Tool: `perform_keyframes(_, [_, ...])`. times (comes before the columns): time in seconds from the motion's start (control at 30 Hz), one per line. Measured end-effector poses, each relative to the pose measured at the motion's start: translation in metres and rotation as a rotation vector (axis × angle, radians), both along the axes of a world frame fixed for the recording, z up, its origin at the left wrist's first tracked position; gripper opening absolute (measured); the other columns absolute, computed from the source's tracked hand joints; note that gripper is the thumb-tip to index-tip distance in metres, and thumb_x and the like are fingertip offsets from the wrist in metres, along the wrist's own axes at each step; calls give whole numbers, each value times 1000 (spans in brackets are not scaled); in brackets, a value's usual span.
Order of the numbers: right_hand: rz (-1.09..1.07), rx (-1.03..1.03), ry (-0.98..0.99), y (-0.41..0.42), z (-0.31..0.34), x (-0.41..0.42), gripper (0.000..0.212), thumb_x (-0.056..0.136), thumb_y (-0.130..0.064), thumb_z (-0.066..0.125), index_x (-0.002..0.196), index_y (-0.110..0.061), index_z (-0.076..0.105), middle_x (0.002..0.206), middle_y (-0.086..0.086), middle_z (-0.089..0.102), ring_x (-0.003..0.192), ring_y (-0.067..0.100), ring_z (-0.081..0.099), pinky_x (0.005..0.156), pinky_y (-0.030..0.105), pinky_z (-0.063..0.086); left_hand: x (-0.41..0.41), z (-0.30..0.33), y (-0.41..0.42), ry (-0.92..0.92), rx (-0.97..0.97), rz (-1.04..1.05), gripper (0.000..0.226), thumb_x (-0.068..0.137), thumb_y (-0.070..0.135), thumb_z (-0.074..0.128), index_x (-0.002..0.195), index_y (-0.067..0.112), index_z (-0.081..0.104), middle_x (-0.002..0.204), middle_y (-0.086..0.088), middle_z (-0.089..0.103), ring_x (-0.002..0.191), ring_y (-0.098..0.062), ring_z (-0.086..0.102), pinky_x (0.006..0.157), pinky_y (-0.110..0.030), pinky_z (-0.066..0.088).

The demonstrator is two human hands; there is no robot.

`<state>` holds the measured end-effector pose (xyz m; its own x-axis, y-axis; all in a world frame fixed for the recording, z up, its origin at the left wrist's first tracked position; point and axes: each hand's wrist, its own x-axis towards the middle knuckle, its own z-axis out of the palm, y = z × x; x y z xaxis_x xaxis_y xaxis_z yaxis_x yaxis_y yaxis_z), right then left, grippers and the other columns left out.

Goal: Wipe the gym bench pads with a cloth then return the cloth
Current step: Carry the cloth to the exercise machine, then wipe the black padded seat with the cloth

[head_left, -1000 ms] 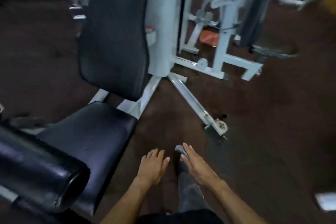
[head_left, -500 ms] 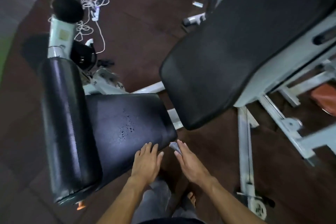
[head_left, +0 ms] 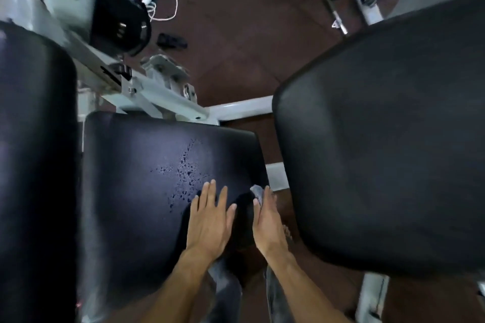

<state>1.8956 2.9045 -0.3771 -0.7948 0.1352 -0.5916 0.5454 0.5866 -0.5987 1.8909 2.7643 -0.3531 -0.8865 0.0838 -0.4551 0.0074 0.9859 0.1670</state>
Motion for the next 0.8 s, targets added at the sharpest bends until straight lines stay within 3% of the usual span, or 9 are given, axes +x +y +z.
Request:
perform_keyframes(0.07, [8,4,30,-7,-38,-24,59,105,-35,28,156,-11,9,164,5,11,152,18,5,123,30,9,-20,-28,-5,55,-42,22,79,101,52,-5,148,12,46,158,-18,33,147,-32,32,115,-50,34])
perform_keyframes(0.17, [16,-27,81,-21,-77,-55,61,105,-36,24,155,-12,-1,164,3,-5,151,16,-10,123,30,-1,-42,-67,-21,175,-90,45,62,103,44,21,149,9,43,160,-21,28,149,-34,27,115,-54,33])
perform_keyframes(0.23, [38,1,113,-33,-95,-69,61,105,-37,22,155,-13,-4,164,5,-11,150,17,-13,124,37,0,-50,-83,-36,263,-125,107,61,103,44,23,154,11,34,164,-19,16,153,-33,14,119,-54,23])
perform_keyframes(0.33, [86,210,161,-54,-115,-75,64,104,-42,20,156,-13,-4,164,8,-11,151,23,-11,124,48,5,-51,-97,-54,321,-170,174,61,103,44,27,157,14,26,166,-16,6,155,-29,5,121,-52,13])
perform_keyframes(0.5, [291,286,269,-54,-120,-20,67,103,-52,16,155,-20,-12,163,3,-18,150,20,-17,123,42,-6,-44,-114,-62,327,-278,127,65,104,47,21,159,14,14,167,-17,-2,155,-29,-2,124,-52,6])
perform_keyframes(0.6, [400,329,262,-26,-128,24,62,102,-55,11,155,-28,-8,164,-2,-13,152,21,-10,121,48,2,-44,-115,-61,332,-270,133,64,104,47,20,159,14,14,167,-18,-3,155,-29,-2,124,-51,4])
perform_keyframes(0.7, [221,404,159,-14,-139,1,59,101,-54,10,155,-33,-7,165,1,-5,152,30,-2,120,57,14,-44,-115,-61,350,-273,121,63,105,45,21,159,14,16,166,-19,-2,155,-30,-1,124,-52,6])
perform_keyframes(0.8, [7,408,137,-34,-140,-82,62,101,-54,11,156,-29,-2,165,7,-3,151,34,1,119,57,17,-44,-116,-59,350,-278,143,61,106,44,22,159,15,17,167,-18,-2,155,-29,0,125,-52,6])
